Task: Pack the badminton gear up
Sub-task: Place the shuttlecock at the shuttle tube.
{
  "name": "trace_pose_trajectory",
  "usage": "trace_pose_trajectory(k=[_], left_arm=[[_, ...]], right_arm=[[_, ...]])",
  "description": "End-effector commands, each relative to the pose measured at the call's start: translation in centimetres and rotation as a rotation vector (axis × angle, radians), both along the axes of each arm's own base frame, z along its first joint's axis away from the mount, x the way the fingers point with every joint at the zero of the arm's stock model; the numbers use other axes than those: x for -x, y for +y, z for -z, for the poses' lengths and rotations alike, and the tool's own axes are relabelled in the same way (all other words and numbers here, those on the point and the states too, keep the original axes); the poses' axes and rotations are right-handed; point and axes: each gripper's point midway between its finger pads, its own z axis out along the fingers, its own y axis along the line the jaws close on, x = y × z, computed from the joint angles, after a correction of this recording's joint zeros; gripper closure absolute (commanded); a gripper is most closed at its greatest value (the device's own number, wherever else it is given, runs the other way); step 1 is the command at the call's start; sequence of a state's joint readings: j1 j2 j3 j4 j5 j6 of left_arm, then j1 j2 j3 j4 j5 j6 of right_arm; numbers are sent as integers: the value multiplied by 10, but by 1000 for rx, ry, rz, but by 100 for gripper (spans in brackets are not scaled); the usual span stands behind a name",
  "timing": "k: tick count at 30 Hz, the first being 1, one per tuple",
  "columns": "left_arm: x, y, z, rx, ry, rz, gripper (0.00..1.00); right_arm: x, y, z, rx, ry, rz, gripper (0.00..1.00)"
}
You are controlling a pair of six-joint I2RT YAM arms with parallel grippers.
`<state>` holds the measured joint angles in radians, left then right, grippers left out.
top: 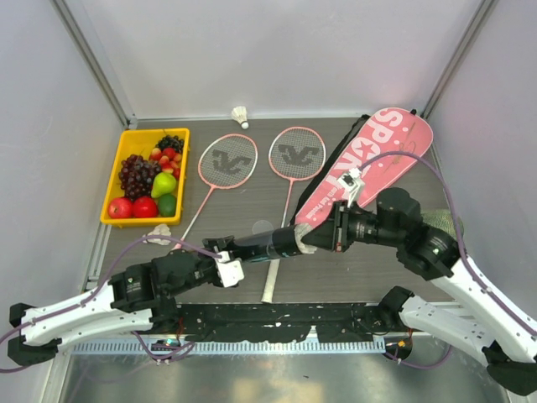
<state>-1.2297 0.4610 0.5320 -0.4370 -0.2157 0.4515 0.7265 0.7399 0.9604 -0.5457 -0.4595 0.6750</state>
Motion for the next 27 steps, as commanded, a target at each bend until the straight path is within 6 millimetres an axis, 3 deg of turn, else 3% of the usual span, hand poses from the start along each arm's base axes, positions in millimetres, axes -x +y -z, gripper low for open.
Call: trace_pose_trajectory(k=[1,8,13,17,18,19,24,27], left_arm=[[-6,-9,-47,153,-24,-34,100],[-3,-12,-45,144,-32,-4,100],[-3,-13,-44,142,-32,-2,100],[-5,-13,-43,131,-32,-16,100],[-6,-13,-41,125,-30,-20,100],[-7,-13,-41,121,-30,-23,100],[-9,-11,-40,106,-27,-42,100],[-11,-10,-40,100,-30,-50,100]], right_arm=[[-9,24,-1,-34,15,-19,82],[-21,41,-3,-75,35,8,83],[-25,46,7,-69,64,25,82],[-24,43,14,-32,64,27,77],[-27,41,8,-20,34,36,73],[-24,35,15,30,49,41,71],[-33,9,-29,60,-99,138,64],[-34,-7,-45,69,-152,190,62]])
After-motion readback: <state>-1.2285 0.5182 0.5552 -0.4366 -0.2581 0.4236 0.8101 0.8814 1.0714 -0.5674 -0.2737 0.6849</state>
